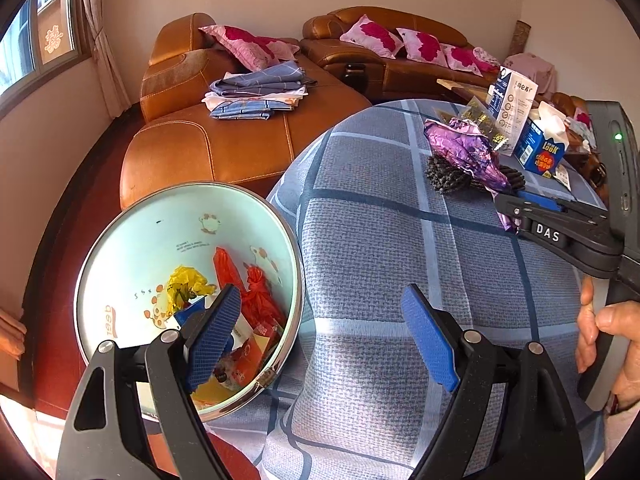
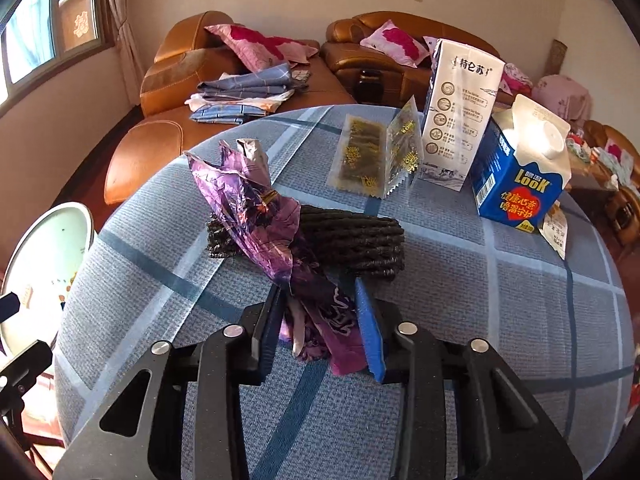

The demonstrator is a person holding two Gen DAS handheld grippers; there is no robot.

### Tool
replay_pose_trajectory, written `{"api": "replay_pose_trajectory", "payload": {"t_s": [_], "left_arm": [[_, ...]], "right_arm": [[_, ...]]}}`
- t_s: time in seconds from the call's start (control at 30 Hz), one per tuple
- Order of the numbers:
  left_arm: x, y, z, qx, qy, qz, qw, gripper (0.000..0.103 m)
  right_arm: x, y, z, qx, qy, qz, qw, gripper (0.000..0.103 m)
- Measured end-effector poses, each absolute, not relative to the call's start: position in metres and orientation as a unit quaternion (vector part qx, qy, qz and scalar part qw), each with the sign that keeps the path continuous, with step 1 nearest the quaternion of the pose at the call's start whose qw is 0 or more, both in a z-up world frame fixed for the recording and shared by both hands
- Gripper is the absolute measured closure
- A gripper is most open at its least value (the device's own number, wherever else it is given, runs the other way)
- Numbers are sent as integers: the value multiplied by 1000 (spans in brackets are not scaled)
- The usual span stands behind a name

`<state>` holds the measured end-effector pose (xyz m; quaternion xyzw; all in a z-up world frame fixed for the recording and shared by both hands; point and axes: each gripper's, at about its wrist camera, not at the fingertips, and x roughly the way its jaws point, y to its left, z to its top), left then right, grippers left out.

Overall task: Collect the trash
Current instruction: 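Grasp the purple wrapper with the right gripper and lift it, then grasp the dark scouring pad with the left gripper and lift it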

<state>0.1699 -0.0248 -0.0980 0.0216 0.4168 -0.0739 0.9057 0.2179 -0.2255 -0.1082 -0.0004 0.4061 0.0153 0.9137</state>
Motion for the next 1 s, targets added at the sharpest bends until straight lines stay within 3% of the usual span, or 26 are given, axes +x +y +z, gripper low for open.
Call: {"api": "replay_pose_trajectory", "payload": {"t_s": [0.2,0.67,0.93,1.0], "left_arm": [[179,-41,-92,30,408,-90,908,22],[240,-123,-78,70,384,-152,908,22],[293,-155,-94,68,437,-129,887,24],[300,-158,-101,54,455,-130,879,29]], "right_arm": [[190,-254,-87,34,377,2,926,90],[158,-362,-92,53,399,-106,909,90],[149,-377,-109,67,407,-110,904,88],[149,-377,-111,67,403,-109,906,88]]}}
